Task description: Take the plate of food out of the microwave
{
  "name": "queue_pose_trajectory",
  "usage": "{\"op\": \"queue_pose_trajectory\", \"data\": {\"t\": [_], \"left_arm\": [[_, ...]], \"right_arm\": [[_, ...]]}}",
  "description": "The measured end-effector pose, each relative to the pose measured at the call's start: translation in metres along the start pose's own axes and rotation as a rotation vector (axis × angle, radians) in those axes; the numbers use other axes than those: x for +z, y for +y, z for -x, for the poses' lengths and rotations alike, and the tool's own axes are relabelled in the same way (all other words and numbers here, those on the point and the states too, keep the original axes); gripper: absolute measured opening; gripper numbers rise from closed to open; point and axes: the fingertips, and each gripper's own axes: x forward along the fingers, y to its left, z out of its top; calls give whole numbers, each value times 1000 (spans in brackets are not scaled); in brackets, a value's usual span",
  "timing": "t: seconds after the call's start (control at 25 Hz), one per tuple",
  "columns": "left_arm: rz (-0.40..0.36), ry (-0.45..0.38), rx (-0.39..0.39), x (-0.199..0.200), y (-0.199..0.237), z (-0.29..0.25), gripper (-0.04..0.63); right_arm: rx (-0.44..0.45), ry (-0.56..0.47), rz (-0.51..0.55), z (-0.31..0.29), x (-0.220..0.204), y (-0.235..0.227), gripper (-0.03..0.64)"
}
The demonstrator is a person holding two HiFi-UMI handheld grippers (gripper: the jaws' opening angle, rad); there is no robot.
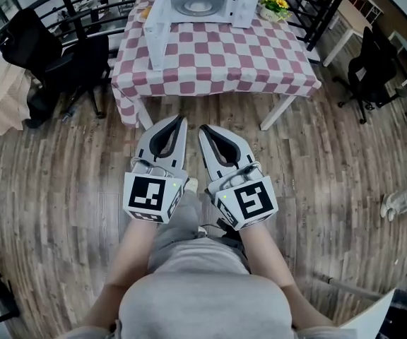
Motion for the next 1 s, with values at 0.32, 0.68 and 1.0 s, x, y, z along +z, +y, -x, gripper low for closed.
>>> {"op": "queue_pose_trajectory", "data": {"t": [0.32, 0.68, 1.0], "left_arm": [[10, 2, -48, -2, 28, -76, 0], [40, -4, -77, -5, 72, -148, 0], [54, -8, -104, -7, 117, -201, 0]], "right_arm": [[-41, 15, 13, -57, -3, -57, 25], [-73, 47, 22, -121, -12, -104, 25], [-115, 63, 0, -178, -24, -137, 25]]}}
